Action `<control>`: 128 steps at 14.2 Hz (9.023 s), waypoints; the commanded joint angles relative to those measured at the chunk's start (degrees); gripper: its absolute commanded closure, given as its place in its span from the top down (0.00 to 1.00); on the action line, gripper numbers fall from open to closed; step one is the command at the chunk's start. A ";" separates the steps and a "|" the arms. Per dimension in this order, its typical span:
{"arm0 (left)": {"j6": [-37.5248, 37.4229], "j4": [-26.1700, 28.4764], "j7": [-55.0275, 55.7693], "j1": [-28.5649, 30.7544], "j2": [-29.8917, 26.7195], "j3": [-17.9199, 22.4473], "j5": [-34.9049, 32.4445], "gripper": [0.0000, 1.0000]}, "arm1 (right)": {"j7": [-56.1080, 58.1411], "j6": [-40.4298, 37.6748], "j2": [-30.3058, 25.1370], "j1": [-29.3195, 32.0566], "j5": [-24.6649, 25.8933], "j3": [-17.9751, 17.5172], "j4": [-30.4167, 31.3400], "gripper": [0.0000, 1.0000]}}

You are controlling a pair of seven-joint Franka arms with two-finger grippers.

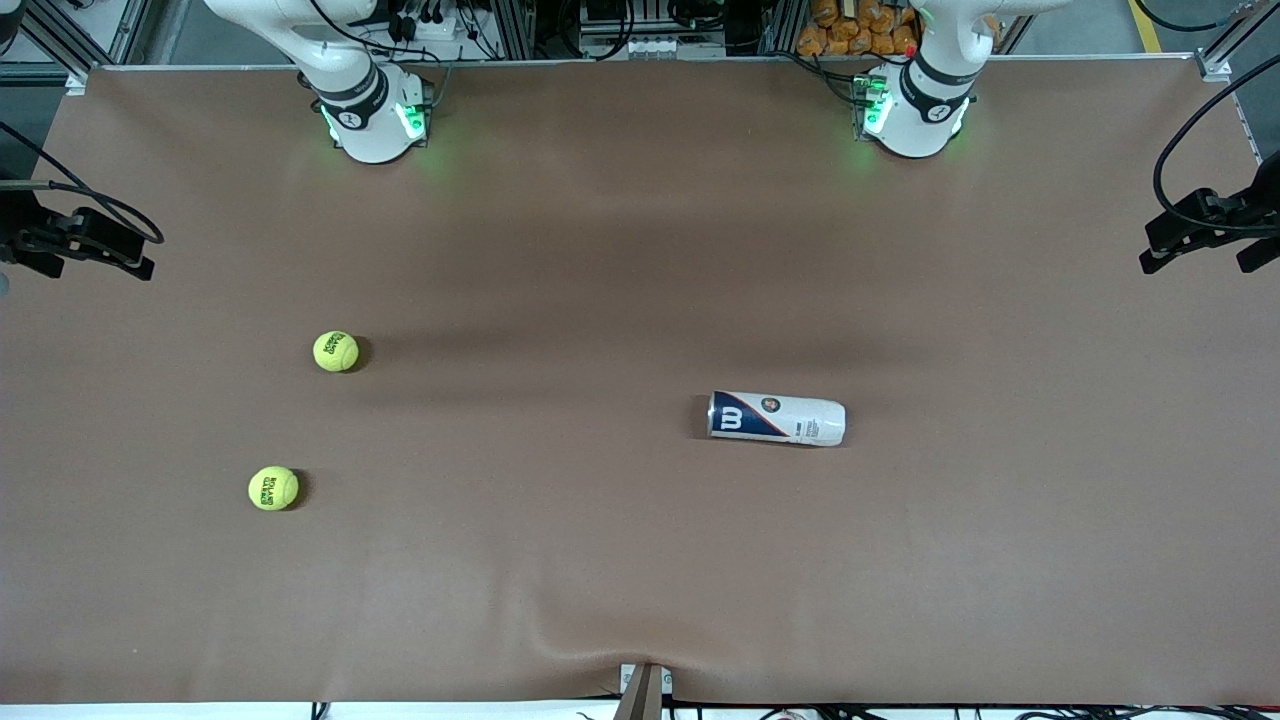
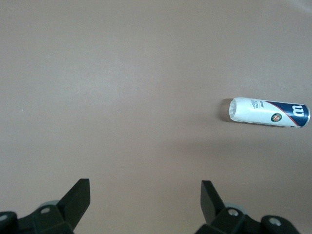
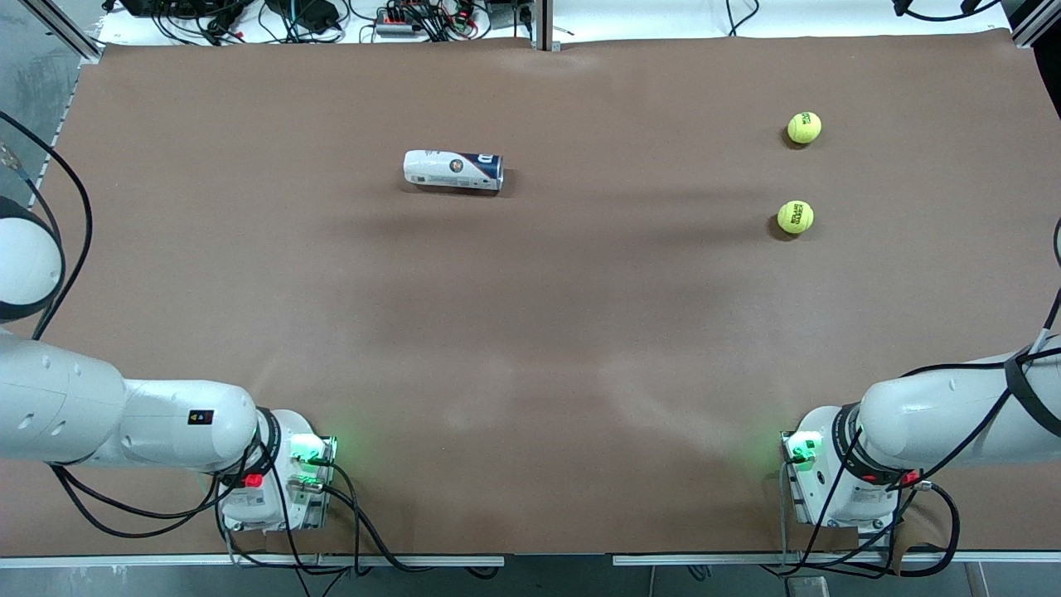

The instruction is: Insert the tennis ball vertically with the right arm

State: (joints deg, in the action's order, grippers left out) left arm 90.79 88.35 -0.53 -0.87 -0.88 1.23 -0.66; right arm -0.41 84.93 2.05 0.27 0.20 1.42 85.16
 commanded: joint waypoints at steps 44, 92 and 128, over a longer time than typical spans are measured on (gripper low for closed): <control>27.05 -2.57 -68.37 -15.74 38.66 -11.42 -2.50 1.00 | 0.05 8.59 15.79 2.02 0.32 -0.10 4.38 1.00; 44.12 -4.23 -84.95 -16.53 39.72 -12.91 49.48 0.66 | -14.44 52.62 13.77 -1.49 -0.99 -0.28 45.18 1.00; 38.67 -9.77 -163.73 -38.07 63.90 -12.30 140.06 0.74 | -15.24 19.49 10.16 -2.29 -2.74 -0.46 18.74 0.48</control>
State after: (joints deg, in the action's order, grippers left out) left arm 129.38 79.20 -157.13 -38.61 61.17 -10.96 137.60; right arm -15.14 106.85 11.10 -1.77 -0.63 1.04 107.82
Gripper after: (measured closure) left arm 0.260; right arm 0.317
